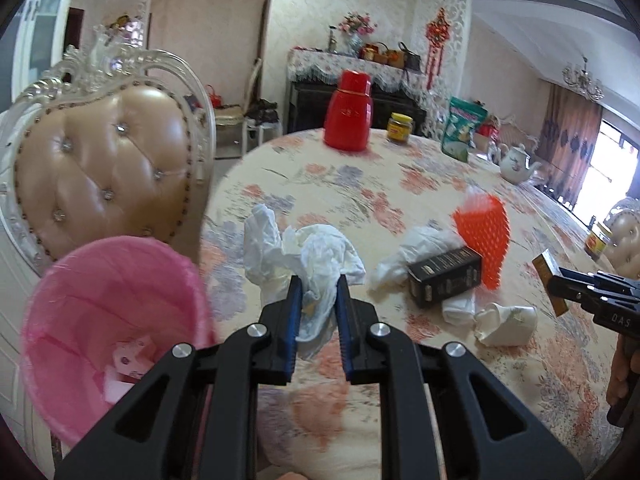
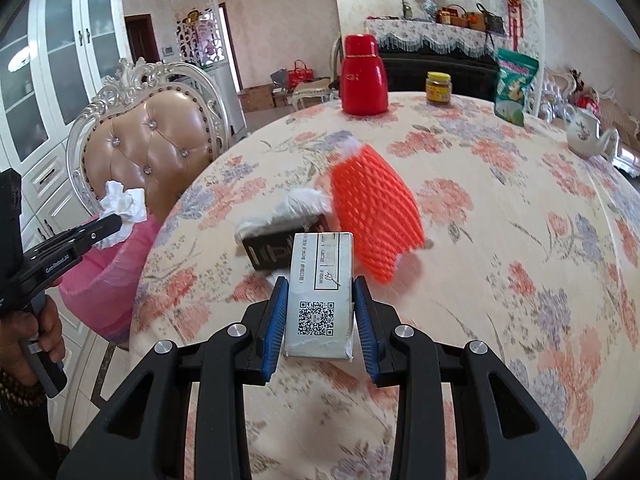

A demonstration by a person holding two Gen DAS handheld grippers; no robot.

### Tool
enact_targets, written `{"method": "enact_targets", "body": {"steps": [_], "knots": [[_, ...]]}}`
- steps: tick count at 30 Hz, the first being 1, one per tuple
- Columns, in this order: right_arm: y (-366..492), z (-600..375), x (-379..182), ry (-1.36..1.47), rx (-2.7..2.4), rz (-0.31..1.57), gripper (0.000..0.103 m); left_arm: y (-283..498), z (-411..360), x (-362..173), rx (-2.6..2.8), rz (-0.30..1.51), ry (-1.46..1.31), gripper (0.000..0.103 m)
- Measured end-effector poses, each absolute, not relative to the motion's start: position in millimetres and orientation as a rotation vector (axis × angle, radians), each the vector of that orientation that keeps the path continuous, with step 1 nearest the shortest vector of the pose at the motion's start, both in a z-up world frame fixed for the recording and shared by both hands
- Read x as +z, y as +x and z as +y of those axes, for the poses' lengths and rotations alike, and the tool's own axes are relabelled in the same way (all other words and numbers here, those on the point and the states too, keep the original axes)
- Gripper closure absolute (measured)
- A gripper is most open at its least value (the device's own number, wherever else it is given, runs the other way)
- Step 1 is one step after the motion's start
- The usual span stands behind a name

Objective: Collect trash
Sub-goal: 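Carry card and tissue over the pink wastebasket and open both tools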

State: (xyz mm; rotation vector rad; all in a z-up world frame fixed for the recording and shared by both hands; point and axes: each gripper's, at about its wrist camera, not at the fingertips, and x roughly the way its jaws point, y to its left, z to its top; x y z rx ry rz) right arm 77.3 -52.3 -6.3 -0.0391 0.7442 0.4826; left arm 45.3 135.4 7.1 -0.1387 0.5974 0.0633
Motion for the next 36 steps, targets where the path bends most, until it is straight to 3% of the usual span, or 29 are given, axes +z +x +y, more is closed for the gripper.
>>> {"method": "enact_targets", "body": {"steps": [36], "knots": [[73,169,39,-0.178,0.848,0.659,0.072,-44,282,37,0.346,0.522,-0.199,0.084]]}}
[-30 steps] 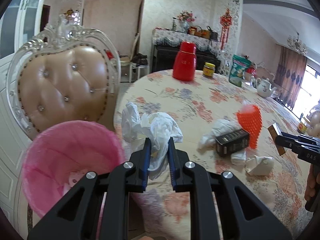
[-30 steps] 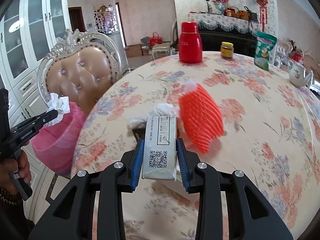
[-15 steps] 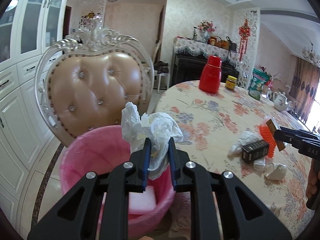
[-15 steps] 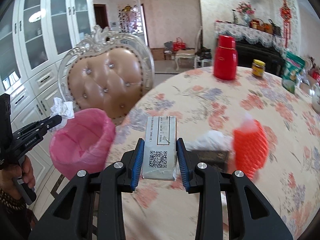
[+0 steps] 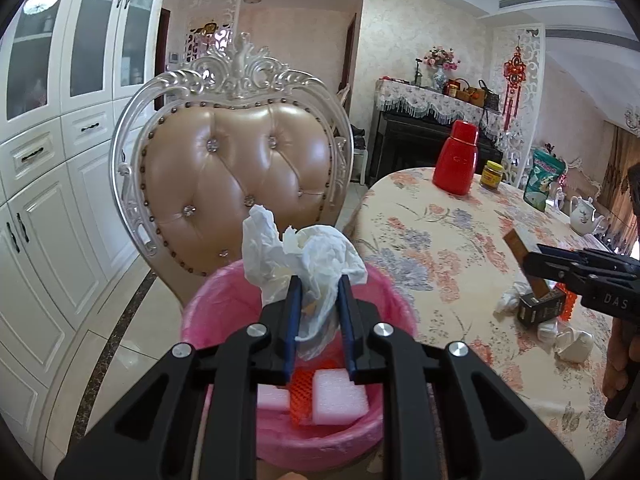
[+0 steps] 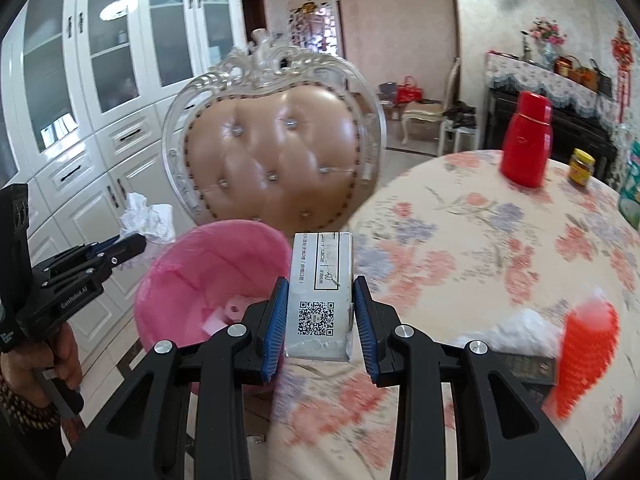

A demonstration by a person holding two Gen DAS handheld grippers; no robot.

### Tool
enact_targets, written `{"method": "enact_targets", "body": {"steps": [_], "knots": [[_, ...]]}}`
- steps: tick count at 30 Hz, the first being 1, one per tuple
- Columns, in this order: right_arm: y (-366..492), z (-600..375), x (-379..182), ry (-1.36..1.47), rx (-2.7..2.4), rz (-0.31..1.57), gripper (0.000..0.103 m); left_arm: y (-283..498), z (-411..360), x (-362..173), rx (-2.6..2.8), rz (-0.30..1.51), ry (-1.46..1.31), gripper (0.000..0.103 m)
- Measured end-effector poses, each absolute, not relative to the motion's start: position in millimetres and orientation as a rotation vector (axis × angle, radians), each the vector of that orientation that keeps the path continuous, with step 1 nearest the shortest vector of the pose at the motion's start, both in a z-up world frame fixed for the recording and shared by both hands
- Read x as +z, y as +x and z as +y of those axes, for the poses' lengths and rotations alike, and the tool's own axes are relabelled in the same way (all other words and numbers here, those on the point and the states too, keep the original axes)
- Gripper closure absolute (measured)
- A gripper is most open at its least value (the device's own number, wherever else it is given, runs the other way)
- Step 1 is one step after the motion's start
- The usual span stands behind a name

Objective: Collect trash
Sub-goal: 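Carry card and tissue over the pink wastebasket and open both tools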

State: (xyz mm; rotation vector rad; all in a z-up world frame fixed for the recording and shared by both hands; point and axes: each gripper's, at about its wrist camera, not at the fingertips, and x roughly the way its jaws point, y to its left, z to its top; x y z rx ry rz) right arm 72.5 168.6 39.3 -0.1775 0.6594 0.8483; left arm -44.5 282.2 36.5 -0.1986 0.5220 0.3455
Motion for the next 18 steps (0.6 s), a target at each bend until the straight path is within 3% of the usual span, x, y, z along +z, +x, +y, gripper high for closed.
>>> {"method": "enact_targets", "body": {"steps": [18], "knots": [[73,265,34,-0.249,0.969,0.668,0.071,-51,304,31,0.36,0.538,-0.216,0.084]]}}
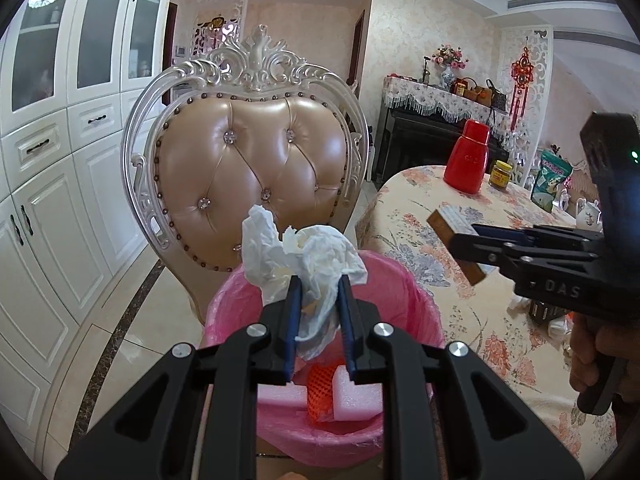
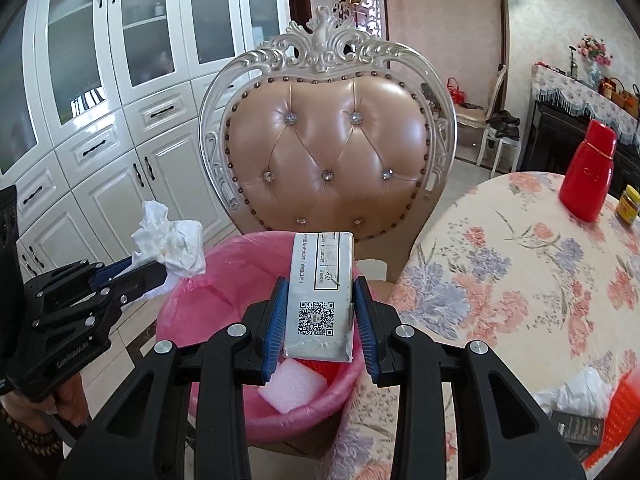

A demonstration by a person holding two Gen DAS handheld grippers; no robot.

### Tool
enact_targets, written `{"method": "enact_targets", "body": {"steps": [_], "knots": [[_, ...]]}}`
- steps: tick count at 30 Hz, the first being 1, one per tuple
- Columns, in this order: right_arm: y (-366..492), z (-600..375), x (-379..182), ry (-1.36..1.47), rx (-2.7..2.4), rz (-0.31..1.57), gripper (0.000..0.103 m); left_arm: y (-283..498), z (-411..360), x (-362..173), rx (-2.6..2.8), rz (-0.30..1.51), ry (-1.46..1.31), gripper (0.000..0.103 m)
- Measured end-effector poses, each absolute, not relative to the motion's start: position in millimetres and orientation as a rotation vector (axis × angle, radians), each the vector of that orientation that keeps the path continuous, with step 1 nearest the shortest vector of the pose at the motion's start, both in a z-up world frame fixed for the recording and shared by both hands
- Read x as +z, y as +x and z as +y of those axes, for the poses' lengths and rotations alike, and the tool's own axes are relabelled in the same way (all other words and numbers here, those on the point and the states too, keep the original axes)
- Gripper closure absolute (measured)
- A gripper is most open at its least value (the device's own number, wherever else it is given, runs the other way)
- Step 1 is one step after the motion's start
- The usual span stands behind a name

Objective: Collect trash
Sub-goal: 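Carry card and tissue over the pink wastebasket and open both tools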

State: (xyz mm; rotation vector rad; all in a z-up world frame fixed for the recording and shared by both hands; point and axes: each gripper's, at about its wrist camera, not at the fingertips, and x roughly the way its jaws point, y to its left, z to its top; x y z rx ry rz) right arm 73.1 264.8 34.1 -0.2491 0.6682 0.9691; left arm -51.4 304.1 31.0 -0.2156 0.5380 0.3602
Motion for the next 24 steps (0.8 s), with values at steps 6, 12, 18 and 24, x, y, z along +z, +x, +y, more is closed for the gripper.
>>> {"method": "enact_targets", "body": {"steps": [6,12,18,24], "knots": [[80,279,29,-0.251,0.98,0.684,0.07,-51,306,30,0.358,0.543,-0.215,0.083],[84,285,24,-0.258,0.98,0.692,0.06,-49,309,28,0.347,0.55,-0.232,0.055],[89,282,22,-0.252,0.965,0.691,0.052,-49,310,27,0.354,0.555,-0.23,0.055],[93,263,23,-0.235,0.934,0.686,0.047,-47,306,26,0.35,0.561,-0.231,0.053]]}}
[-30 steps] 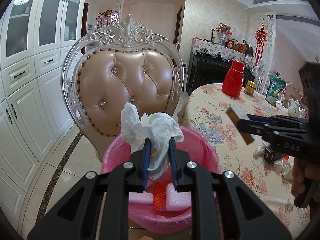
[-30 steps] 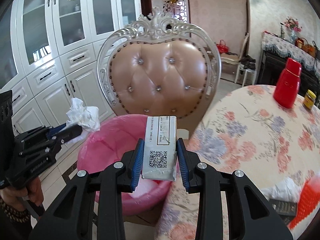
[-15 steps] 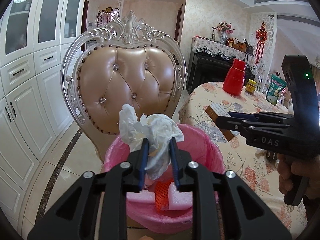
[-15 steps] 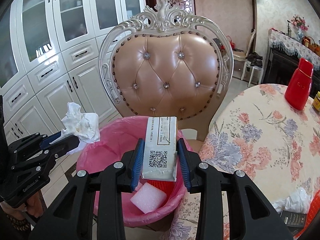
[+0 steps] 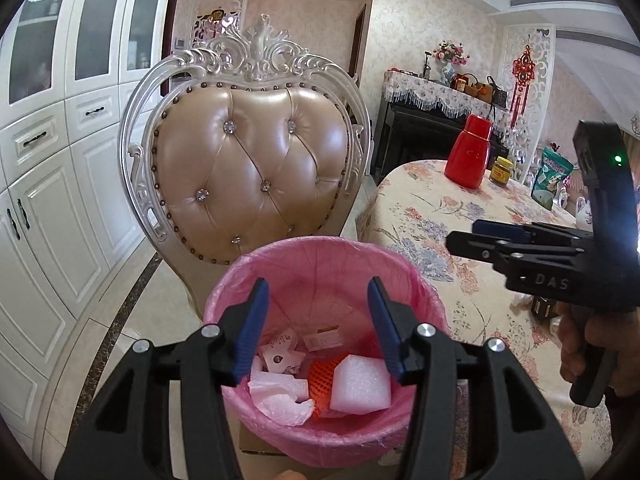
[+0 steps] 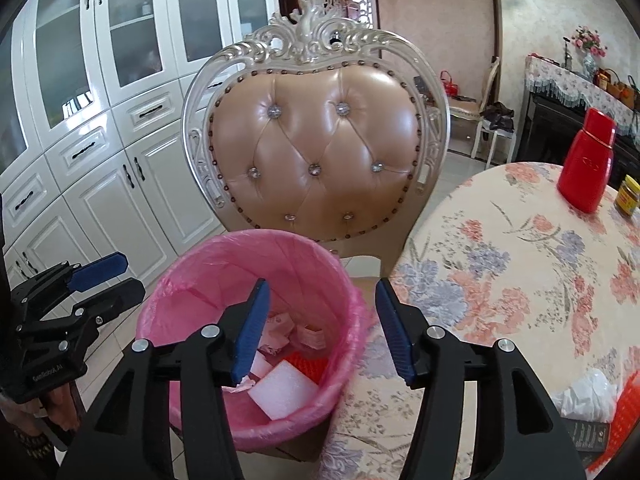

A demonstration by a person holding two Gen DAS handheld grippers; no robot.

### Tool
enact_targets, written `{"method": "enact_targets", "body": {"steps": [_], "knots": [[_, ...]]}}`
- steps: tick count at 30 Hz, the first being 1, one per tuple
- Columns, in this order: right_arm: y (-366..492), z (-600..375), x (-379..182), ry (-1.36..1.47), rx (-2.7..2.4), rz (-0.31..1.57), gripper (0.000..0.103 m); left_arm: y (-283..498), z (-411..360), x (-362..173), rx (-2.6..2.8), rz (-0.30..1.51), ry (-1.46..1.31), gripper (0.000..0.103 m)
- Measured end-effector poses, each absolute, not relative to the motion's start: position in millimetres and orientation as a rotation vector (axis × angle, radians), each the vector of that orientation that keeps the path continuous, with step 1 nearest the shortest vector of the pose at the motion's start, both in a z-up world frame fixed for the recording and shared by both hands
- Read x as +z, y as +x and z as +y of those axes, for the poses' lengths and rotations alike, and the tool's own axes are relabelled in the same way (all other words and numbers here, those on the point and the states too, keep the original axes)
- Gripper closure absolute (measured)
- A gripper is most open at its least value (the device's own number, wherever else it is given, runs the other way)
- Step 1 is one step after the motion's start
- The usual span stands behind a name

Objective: Collect trash
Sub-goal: 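Carry card and tissue over the pink wastebasket and open both tools, then move both tools back over the table toward the remaining trash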

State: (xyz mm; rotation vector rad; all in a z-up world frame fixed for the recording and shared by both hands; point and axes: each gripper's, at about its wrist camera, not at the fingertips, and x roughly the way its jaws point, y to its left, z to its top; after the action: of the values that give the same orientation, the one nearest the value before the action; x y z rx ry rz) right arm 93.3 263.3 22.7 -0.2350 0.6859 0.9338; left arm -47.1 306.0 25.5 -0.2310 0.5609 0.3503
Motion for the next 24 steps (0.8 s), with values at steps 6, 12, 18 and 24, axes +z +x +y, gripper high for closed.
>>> {"method": "enact_targets", "body": {"steps": [6,12,18,24], "knots": [[97,234,22,-0.207,0.884,0.683,0.045,-40,298,26,0.334,0.561,-0.23,0.05],[100,194,18,-0.188,0.817,0.676,0.037,-31,282,25,0.309,0.564,-0.223,0.045],[102,147,16,-0.149,0.734,0.67,0.033,-16,257,23,0.263,0.569,-0.213,0.043],[102,98,10,-0.128,0.627,0.665,0.028,-2,232,21,0.215,0.573,-0.206,0.041]]}}
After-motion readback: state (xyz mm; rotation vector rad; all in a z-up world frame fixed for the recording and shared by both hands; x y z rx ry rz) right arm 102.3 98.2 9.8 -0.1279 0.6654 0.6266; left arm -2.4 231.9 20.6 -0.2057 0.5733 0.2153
